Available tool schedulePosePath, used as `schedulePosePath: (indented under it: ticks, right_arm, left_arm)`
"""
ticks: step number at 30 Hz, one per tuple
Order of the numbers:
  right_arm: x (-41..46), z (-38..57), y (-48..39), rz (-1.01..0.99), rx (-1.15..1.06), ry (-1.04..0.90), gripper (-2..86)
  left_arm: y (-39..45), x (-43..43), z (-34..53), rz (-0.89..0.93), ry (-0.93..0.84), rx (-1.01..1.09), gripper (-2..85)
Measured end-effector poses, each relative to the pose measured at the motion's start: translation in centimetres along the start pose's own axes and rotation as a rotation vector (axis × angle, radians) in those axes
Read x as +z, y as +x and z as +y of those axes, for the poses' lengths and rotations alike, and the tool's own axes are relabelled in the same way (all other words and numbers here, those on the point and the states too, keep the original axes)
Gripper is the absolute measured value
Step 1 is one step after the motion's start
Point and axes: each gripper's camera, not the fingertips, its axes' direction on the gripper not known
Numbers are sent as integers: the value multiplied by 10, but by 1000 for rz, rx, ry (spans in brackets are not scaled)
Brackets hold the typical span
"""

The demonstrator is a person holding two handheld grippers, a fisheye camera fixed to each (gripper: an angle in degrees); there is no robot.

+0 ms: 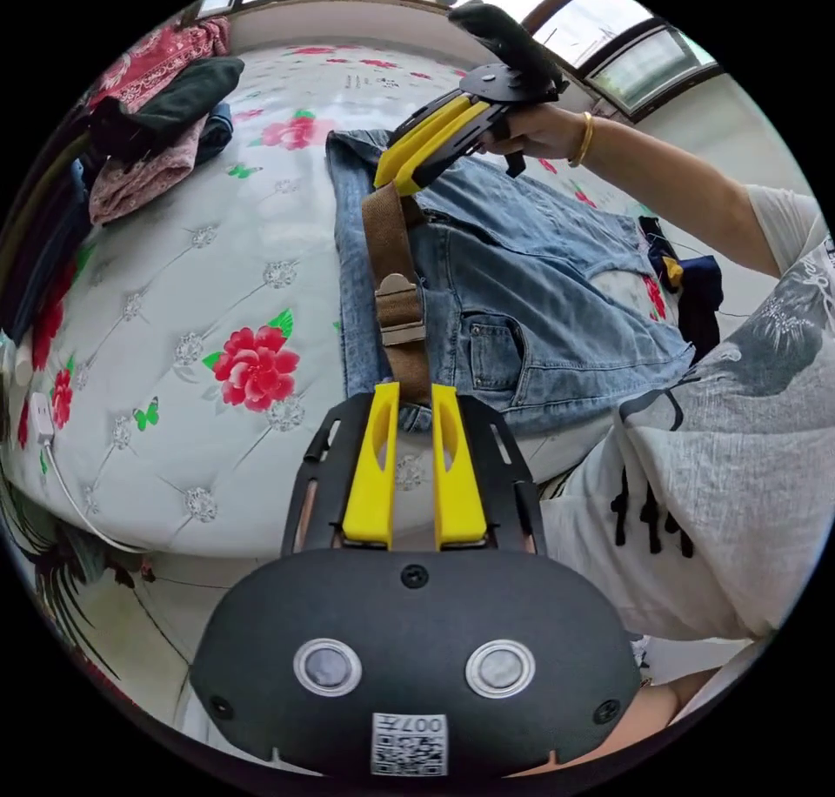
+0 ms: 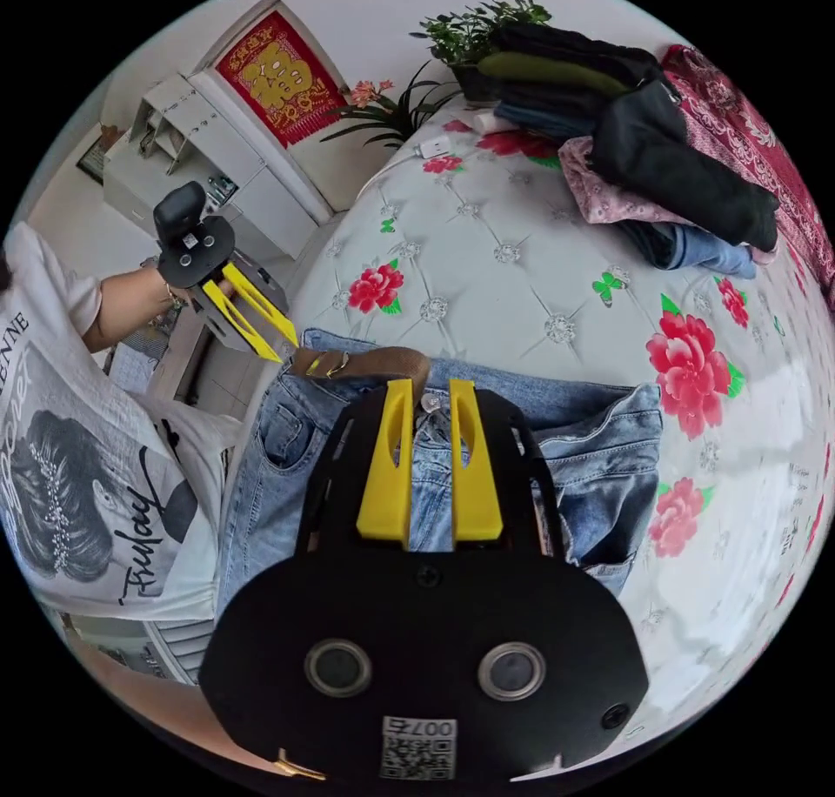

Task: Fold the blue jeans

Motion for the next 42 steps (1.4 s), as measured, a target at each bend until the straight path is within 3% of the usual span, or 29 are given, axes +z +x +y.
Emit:
schedulePosePath:
  ticks: [4, 8, 13, 18, 21, 29, 33, 39, 42]
  right_arm:
    - [-16, 22, -25, 113, -24, 82, 34]
    - [-27, 20, -17, 34, 38, 94, 28]
    - [-49, 55, -48, 84, 87, 220, 11]
    - [-59, 122, -90, 130, 248, 273, 17]
    - [-66, 177, -123, 175, 396, 249, 24]
    - [-69, 340, -241, 308, 1035, 223, 41]
    - [-81, 397, -299, 386, 1291, 318, 47]
    - [-97, 508, -400, 589, 1731, 412, 62]
    - [-105, 570, -447, 695, 1945, 478, 72]
  left_arm:
    - [22, 17, -20, -51, -100, 128, 76]
    - [33, 17, -28, -177, -148, 147, 81]
    - [43, 35, -30, -44, -205, 193, 80]
    - [58, 29, -34, -116, -227, 262, 13]
    - [52, 4, -19, -42, -181, 234, -4]
    - [32, 24, 0, 53, -224, 115, -9]
    - [53, 9, 2, -34, -236, 122, -8]
    - [37, -53, 42, 26, -76, -134, -9]
    - [34, -79, 64, 188, 88, -237, -9]
